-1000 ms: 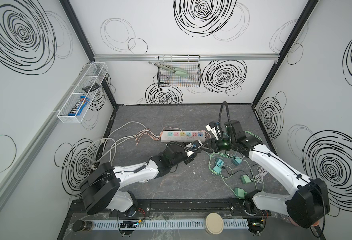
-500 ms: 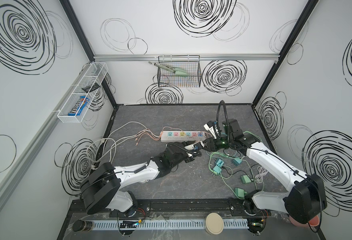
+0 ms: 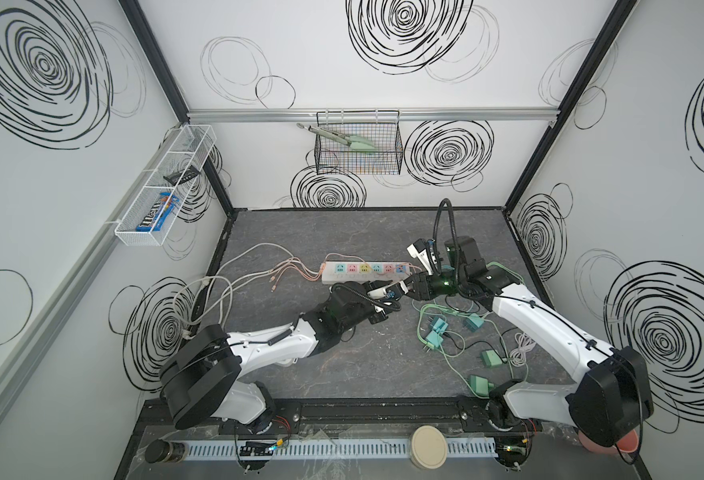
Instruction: Insert the plug
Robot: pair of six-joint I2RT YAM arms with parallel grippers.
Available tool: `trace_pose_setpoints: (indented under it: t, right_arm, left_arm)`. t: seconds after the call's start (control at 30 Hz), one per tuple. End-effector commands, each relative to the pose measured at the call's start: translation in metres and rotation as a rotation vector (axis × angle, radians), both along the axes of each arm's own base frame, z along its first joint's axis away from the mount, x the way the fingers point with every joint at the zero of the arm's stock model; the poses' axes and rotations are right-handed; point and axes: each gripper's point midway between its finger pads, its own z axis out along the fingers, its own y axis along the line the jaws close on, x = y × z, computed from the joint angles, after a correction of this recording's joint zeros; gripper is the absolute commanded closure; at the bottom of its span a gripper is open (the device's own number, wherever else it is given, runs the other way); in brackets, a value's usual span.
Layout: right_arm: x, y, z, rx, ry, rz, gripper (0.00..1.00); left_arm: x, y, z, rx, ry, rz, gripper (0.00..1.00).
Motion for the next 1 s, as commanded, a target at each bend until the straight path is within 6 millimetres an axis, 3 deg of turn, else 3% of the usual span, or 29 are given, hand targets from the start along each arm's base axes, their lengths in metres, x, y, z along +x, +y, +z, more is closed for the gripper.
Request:
trace_pose_setpoints:
  t: [0.0, 0.03, 0.07, 0.13, 0.17, 0.27, 0.3, 0.37, 0.43, 0.57, 0.63, 0.67, 0.77, 0.97]
  right_arm:
    - [-0.001, 0.003, 0.007, -0.002, -0.019, 0.029, 0.73]
    - [-0.001, 0.003, 0.006, -0.009, -0.021, 0.028, 0.77]
    - [0.000, 0.001, 0.006, -0.017, -0.030, 0.025, 0.80]
    - [0.004, -0.003, 0.008, -0.040, -0.055, -0.004, 0.93]
    - [0.009, -0.007, 0.009, -0.056, -0.076, -0.034, 1.00]
    - [0.025, -0.023, 0.012, -0.081, -0.133, -0.147, 1.00]
    - [0.031, -0.030, 0.011, -0.090, -0.151, -0.191, 1.00]
    - [0.037, -0.036, 0.012, -0.089, -0.176, -0.229, 1.00]
    - [0.038, -0.036, 0.012, -0.079, -0.186, -0.231, 1.00]
    - [0.042, -0.032, 0.013, -0.068, -0.199, -0.226, 1.00]
    - [0.044, -0.031, 0.014, -0.065, -0.207, -0.229, 1.00]
    - [0.044, -0.031, 0.015, -0.063, -0.211, -0.228, 1.00]
    - [0.046, -0.031, 0.014, -0.064, -0.218, -0.230, 1.00]
    - [0.045, -0.030, 0.012, -0.063, -0.216, -0.226, 1.00]
  left_arm:
    - [0.003, -0.003, 0.027, -0.058, -0.076, -0.013, 1.00]
    - [0.004, -0.003, 0.026, -0.056, -0.078, -0.011, 1.00]
    - [0.006, -0.002, 0.027, -0.053, -0.084, -0.002, 0.91]
    - [0.018, 0.004, 0.028, -0.048, -0.090, 0.062, 0.54]
    - [0.029, 0.011, 0.032, -0.070, -0.082, 0.122, 0.42]
    - [0.068, 0.040, 0.044, -0.176, 0.028, 0.278, 0.09]
    - [0.084, 0.051, 0.046, -0.221, 0.093, 0.316, 0.03]
    - [0.119, 0.071, 0.047, -0.289, 0.209, 0.404, 0.03]
    - [0.154, 0.090, 0.035, -0.306, 0.312, 0.501, 0.09]
    - [0.215, 0.115, -0.019, -0.198, 0.521, 0.696, 0.24]
    - [0.235, 0.122, -0.045, -0.138, 0.621, 0.759, 0.34]
    - [0.242, 0.122, -0.058, -0.121, 0.675, 0.772, 0.40]
    - [0.254, 0.117, -0.089, -0.111, 0.779, 0.769, 0.46]
    - [0.246, 0.097, -0.138, -0.054, 0.906, 0.712, 0.52]
